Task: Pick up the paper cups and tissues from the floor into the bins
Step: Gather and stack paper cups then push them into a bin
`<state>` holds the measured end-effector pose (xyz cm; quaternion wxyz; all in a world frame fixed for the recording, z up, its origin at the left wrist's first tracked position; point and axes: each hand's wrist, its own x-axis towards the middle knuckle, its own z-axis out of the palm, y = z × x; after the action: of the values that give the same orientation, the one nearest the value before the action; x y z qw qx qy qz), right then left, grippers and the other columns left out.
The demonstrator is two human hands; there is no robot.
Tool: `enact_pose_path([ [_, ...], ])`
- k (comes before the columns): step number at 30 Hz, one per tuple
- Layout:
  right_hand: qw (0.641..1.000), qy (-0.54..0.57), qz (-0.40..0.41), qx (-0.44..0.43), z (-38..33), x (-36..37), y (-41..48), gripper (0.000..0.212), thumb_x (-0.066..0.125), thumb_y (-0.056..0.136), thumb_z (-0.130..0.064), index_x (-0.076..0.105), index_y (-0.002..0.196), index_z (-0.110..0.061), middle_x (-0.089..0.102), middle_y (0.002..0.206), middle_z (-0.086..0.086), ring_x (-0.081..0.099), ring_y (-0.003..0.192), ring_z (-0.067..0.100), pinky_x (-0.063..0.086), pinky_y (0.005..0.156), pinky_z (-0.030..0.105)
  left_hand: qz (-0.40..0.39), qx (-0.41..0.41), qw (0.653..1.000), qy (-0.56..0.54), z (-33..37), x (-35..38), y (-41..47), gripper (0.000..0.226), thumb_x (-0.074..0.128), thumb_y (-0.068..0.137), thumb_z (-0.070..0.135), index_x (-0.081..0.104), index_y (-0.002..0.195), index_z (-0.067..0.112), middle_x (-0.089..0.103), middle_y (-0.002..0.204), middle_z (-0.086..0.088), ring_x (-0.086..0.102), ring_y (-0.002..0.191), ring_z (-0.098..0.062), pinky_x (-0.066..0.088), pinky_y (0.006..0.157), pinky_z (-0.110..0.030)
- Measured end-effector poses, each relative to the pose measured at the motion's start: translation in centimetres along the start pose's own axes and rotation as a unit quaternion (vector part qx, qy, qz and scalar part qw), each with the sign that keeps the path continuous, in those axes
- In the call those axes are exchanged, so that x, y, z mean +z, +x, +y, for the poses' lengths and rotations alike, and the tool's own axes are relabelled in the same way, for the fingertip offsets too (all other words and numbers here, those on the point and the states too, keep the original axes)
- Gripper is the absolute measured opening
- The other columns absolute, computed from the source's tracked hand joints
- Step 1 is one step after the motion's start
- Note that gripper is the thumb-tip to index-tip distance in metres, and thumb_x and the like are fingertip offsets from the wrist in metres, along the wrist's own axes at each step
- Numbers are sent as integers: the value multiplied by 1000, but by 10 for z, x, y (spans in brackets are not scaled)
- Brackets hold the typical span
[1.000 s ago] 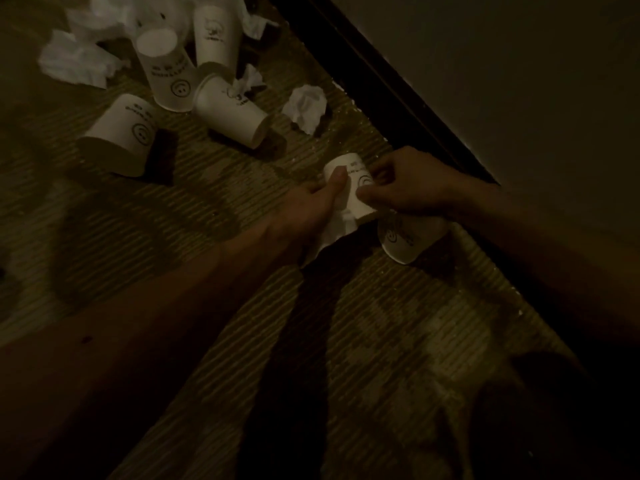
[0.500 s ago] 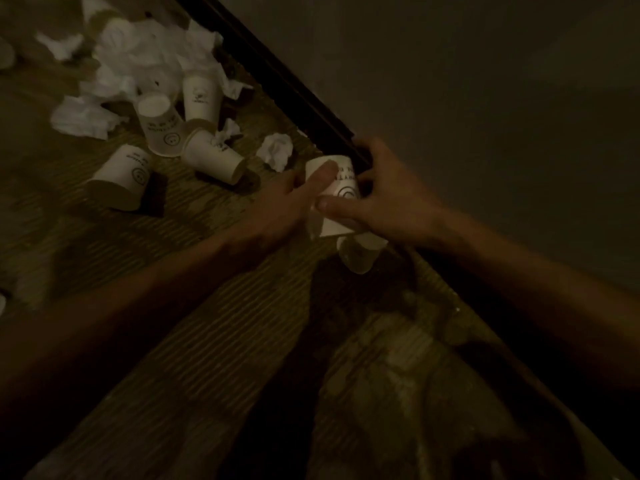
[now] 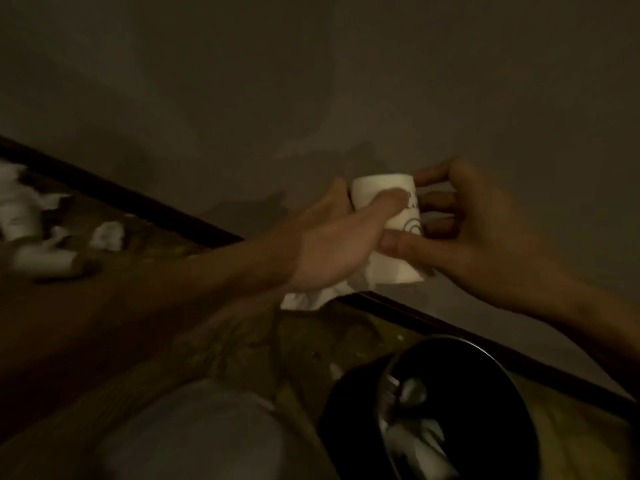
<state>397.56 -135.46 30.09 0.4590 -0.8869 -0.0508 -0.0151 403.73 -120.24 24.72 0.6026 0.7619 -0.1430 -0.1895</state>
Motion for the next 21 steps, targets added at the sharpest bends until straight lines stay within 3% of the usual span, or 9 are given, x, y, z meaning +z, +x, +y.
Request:
enact_pose_path([
  [3, 996, 9, 68, 65, 39, -48, -66, 61, 82, 55, -52, 50, 104, -37, 69, 103, -18, 73, 83, 10, 60, 62, 25, -49, -2, 999, 8, 13, 88, -10, 60, 29, 85, 77, 47, 124, 35, 59, 99, 22, 57, 86, 6, 44, 70, -19],
  [6, 986, 6, 97, 139, 92, -68, -128, 63, 80, 55, -57, 47, 103, -35, 70, 101, -14, 72, 87, 6, 60, 66, 26, -141, -17, 989, 49, 1, 168, -21, 84, 11, 81, 84, 39, 137, 28, 53, 132, 1, 54, 119, -18, 45, 100, -42],
  [9, 971, -67, 104, 205, 140, -57, -168, 60, 78, 57, -60, 40, 95, -34, 66, 91, -16, 65, 84, -10, 56, 66, 17, -211, -105, 969, 79, -39, 218, -22, 82, 5, 87, 77, 27, 148, 26, 36, 151, -6, 33, 140, -27, 27, 115, -47],
  [11, 964, -97, 74, 236, 164, -43, -185, 56, 82, 67, -49, 36, 94, -34, 57, 92, -24, 60, 80, -16, 49, 62, 9, -253, -178, 945, 103, -70, 236, -25, 85, 1, 88, 75, 20, 153, 24, 27, 157, -8, 23, 145, -28, 21, 116, -44],
  [14, 961, -144, -21, 235, 193, -21, -200, 51, 78, 81, -36, 34, 105, -28, 56, 104, -18, 62, 92, 1, 45, 64, 12, -284, -234, 922, 120, -102, 246, -32, 87, -1, 86, 78, 13, 156, 28, 19, 161, -6, 19, 148, -27, 18, 119, -47],
  [17, 937, -235, -106, 234, 206, -9, -206, 55, 67, 90, -36, 35, 130, -14, 58, 127, 6, 61, 109, 25, 51, 81, 37, -293, -244, 918, 108, -111, 247, -33, 103, -1, 71, 83, 10, 157, 29, 21, 162, -2, 26, 146, -24, 22, 119, -43],
  [19, 939, -244, -66, 234, 211, -12, -205, 55, 64, 93, -34, 40, 136, -11, 59, 130, 10, 61, 110, 27, 50, 87, 39, -314, -238, 910, 126, -110, 243, -31, 100, 0, 73, 81, 11, 157, 28, 22, 162, -1, 26, 146, -25, 23, 115, -38],
  [21, 940, -248, -27, 231, 213, -17, -203, 55, 61, 95, -32, 43, 143, -10, 56, 136, 12, 59, 116, 27, 45, 93, 33, -313, -230, 907, 160, -109, 237, -29, 80, 1, 91, 71, 16, 157, 28, 24, 162, -3, 26, 147, -27, 22, 115, -38],
])
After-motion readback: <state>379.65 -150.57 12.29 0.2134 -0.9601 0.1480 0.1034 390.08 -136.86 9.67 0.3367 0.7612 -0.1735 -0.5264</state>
